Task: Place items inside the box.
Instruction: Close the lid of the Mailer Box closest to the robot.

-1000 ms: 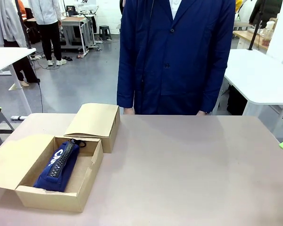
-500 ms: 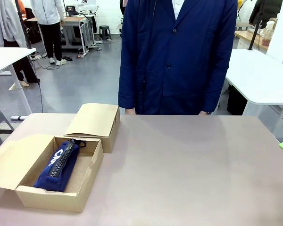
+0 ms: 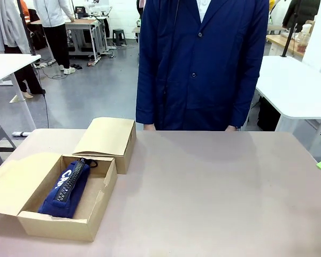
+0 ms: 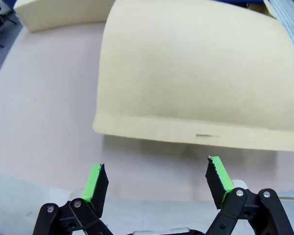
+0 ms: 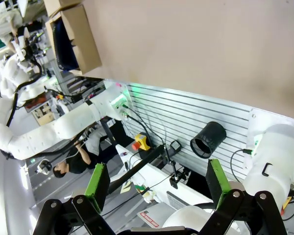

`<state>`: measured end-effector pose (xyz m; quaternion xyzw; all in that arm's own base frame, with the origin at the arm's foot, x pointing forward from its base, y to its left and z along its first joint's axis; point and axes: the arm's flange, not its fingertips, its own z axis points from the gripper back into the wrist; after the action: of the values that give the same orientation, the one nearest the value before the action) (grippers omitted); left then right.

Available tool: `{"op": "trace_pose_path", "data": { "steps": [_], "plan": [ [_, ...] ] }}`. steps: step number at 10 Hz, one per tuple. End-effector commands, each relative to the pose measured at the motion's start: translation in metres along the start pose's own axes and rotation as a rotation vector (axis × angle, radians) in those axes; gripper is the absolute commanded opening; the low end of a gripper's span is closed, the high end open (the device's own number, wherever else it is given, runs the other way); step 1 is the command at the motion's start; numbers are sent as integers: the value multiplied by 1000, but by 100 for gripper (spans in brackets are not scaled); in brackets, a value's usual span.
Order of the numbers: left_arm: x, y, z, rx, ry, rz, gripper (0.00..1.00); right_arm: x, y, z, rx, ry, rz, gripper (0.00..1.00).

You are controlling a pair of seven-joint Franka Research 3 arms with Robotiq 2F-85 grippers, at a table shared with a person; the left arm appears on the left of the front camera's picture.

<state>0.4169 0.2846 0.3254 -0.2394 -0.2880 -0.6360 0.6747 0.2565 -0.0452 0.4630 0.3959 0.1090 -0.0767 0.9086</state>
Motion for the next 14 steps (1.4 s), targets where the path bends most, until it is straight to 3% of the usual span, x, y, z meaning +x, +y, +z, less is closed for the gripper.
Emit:
{"op": "trace_pose_path", "data": {
  "steps": [1,8,14],
  "plan": [
    [-10,8,-5,-12,34,34,100,0,1,-1,21,1,17,100],
    [-3,-2,-47,-173,-29,25,100,0,1,-1,21,1,17,100],
    [19,-6,-51,-241,-263,0,100,0,1,-1,21,1,17,100]
  ]
}}
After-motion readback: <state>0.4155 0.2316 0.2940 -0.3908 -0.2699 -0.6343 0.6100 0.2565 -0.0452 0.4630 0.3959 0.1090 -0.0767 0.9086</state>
